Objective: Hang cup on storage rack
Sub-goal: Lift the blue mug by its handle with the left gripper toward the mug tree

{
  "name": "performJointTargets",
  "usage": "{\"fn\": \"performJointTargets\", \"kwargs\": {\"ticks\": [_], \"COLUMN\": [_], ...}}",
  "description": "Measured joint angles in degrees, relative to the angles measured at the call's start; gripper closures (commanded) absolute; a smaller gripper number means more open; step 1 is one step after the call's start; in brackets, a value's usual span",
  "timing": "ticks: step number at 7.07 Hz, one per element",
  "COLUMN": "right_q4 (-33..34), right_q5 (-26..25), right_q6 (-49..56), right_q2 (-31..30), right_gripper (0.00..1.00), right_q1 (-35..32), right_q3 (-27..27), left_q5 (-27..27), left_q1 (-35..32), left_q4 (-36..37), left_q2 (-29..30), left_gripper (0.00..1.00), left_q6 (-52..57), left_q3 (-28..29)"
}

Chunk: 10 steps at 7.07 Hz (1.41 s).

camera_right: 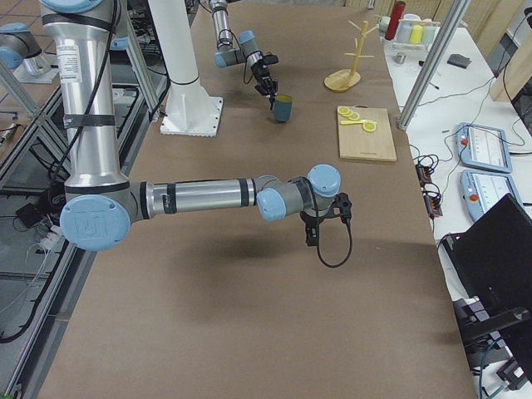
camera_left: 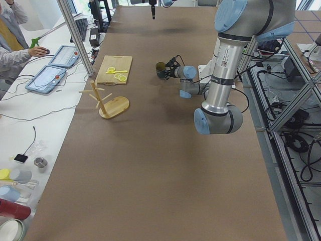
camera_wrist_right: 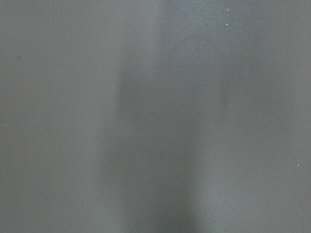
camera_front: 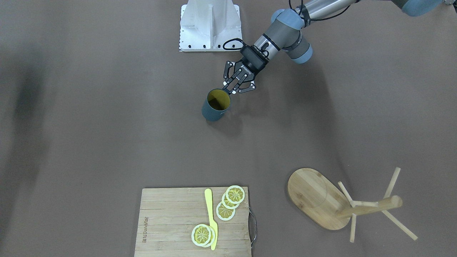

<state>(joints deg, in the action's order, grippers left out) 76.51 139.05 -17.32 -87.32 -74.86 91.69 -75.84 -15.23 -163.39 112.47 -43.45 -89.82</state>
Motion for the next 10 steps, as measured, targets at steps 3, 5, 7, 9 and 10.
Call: {"fn": "performJointTargets", "kwargs": {"ticks": [3,5,7,9,10], "right_q4": [0.0,0.1,0.0,-0.1,-0.1], "right_q5": [-0.1,0.0,0.0,0.0,0.0], "right_q6": [0.4,3.3,4.6,4.9,5.0], "right_q2": [-0.3,-0.6,-1.0,-1.4,-1.4], "right_gripper": [0.00,0.00,0.00,0.00,0.00], "right_q1": [-1.9,-4.0,-4.9,-5.4,-5.5], "right_q3": [-0.1,-1.2,-1.8,-1.6,-1.5], "left_q5": [0.5,0.3,-3.9,-11.0,-12.7], "left_q1": [-2.4,-6.5,-12.6,-19.7,-22.0], "left_q4": [-6.1,-9.2,-10.9,-10.9,-10.8], "left_q2": [-0.4,-0.6,-0.6,-0.5,-0.3], "left_gripper": [1.00,1.00,1.00,1.00,1.00], "left_q6": [-5.3,-14.4,-24.4,-37.7,-44.0], "left_q3": [-2.1,-2.4,-2.3,-1.3,-0.3]}}
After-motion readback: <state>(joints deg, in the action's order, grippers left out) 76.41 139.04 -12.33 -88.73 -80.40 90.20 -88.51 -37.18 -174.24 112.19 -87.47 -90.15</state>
